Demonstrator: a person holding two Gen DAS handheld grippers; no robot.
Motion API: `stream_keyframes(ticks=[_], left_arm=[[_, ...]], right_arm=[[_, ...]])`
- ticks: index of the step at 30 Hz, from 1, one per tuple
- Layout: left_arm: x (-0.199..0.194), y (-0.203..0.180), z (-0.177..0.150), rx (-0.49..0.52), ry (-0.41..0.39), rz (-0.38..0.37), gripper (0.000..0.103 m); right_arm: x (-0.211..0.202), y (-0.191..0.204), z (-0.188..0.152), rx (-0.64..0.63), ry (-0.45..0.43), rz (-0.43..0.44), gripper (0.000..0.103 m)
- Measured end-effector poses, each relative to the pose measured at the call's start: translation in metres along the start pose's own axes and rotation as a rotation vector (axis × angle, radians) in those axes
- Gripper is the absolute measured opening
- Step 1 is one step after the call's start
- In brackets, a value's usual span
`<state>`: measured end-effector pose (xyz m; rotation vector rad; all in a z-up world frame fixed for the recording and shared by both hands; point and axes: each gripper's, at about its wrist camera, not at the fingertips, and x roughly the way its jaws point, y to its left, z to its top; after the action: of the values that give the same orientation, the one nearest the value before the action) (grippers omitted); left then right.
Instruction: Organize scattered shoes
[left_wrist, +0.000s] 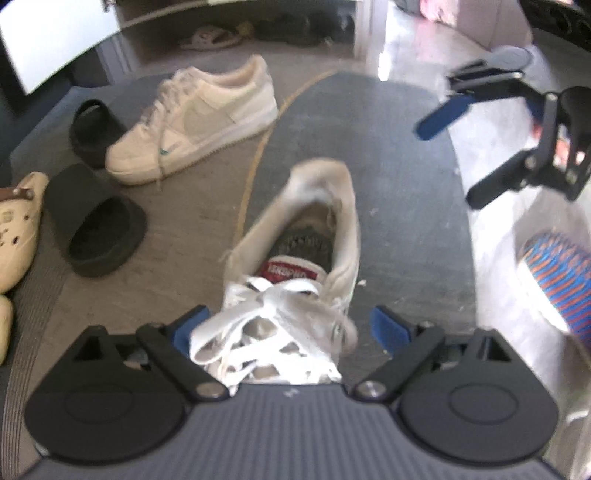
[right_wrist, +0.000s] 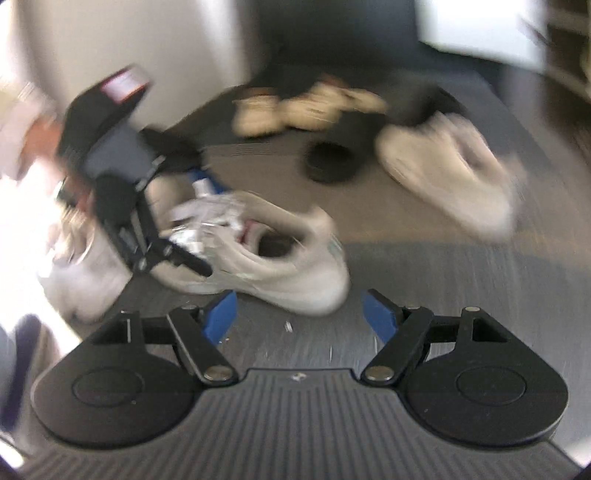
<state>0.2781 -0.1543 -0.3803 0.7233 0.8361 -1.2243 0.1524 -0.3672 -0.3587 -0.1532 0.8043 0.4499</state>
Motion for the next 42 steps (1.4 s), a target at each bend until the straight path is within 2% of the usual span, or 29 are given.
stream_keyframes(ticks=[4, 8, 10, 13, 14, 19, 22, 25, 27, 29, 35, 42], left_arm=[[-0.048, -0.001, -0.011, -0.114, -0.072, 0.031, 0.097], [-0.094, -0.016, -0.030, -0.207, -0.149, 0.074, 0.097], [-0.118, -0.025, -0.047, -0.276, -0.198, 0.081, 0.097], [-0.133, -0.029, -0.064, -0.358, -0.233, 0.091, 0.098], [-0.137, -0.029, -0.069, -0.386, -0.242, 0.093, 0.098], [-0.148, -0.026, -0.097, -0.523, -0.243, 0.078, 0.098], [-0.152, -0.023, -0.103, -0.547, -0.241, 0.080, 0.098], [-0.155, -0.019, -0.102, -0.565, -0.254, 0.073, 0.098], [-0.157, -0.020, -0.105, -0.568, -0.266, 0.080, 0.098], [-0.158, -0.022, -0.109, -0.572, -0.285, 0.086, 0.098], [-0.154, -0.021, -0.113, -0.594, -0.280, 0.073, 0.098], [-0.151, -0.023, -0.119, -0.598, -0.258, 0.076, 0.098]], right_arm=[[0.017, 0.027, 0.035, -0.431, 0.070, 0.106, 0.078], [0.046, 0.044, 0.060, -0.687, 0.149, 0.208, 0.081], [0.056, 0.043, 0.068, -0.710, 0.170, 0.221, 0.080], [0.072, 0.043, 0.079, -0.721, 0.202, 0.256, 0.081], [0.080, 0.045, 0.081, -0.741, 0.236, 0.287, 0.081], [0.107, 0.052, 0.085, -0.827, 0.274, 0.293, 0.081], [0.121, 0.053, 0.087, -0.862, 0.311, 0.330, 0.081], [0.139, 0.052, 0.086, -0.906, 0.353, 0.331, 0.080], [0.152, 0.047, 0.087, -0.876, 0.396, 0.372, 0.082], [0.162, 0.045, 0.085, -0.878, 0.426, 0.392, 0.088], [0.174, 0.034, 0.090, -0.798, 0.493, 0.459, 0.090], [0.190, 0.050, 0.080, -0.902, 0.551, 0.469, 0.093]])
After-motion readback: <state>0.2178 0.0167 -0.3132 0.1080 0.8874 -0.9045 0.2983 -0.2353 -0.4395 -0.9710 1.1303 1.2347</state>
